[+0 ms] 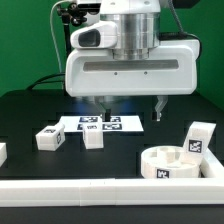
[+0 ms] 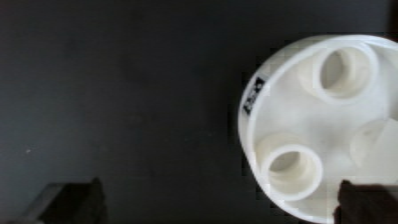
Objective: Assemble stool
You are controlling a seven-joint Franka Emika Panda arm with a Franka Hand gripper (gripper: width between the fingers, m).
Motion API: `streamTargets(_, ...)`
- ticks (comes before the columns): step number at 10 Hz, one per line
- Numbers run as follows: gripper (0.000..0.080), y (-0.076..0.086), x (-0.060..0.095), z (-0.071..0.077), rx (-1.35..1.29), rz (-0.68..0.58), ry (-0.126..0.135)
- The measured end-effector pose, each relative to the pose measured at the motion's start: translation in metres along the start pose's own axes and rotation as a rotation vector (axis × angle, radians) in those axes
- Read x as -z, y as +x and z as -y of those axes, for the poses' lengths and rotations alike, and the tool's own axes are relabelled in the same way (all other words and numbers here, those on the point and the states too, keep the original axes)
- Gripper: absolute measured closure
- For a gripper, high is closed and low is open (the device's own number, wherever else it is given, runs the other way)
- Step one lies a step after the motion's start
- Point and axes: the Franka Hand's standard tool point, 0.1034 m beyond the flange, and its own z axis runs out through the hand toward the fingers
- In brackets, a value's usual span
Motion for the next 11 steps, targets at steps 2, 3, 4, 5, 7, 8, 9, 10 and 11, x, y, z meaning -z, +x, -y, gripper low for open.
streamTargets(2, 0.0150, 0.000, 0.000, 0.000, 0.108, 0.001, 0.001)
streamTargets(3, 0.0150, 0.000, -0.001, -0.002, 0.149, 0.001, 0.000)
streamTargets(4, 0.0150, -0.007, -0.012, -0.011, 0.164, -0.019, -0.011)
streamTargets(5, 0.0150, -0.020, -0.021, -0.025, 0.195, -0.018, -0.018)
streamTargets(7, 0.0150, -0.049, -0.034, -0.058, 0.199, 0.005, -0.022)
streamTargets(8, 0.0150, -0.058, -0.039, -0.067, 0.191, 0.017, -0.022)
streamTargets(9, 0.0150, -0.065, -0.044, -0.074, 0.182, 0.027, -0.021)
streamTargets(10, 0.0150, -0.067, -0.044, -0.077, 0.177, 0.028, -0.021)
streamTargets(11, 0.0150, -0.067, -0.044, -0.075, 0.176, 0.036, -0.019)
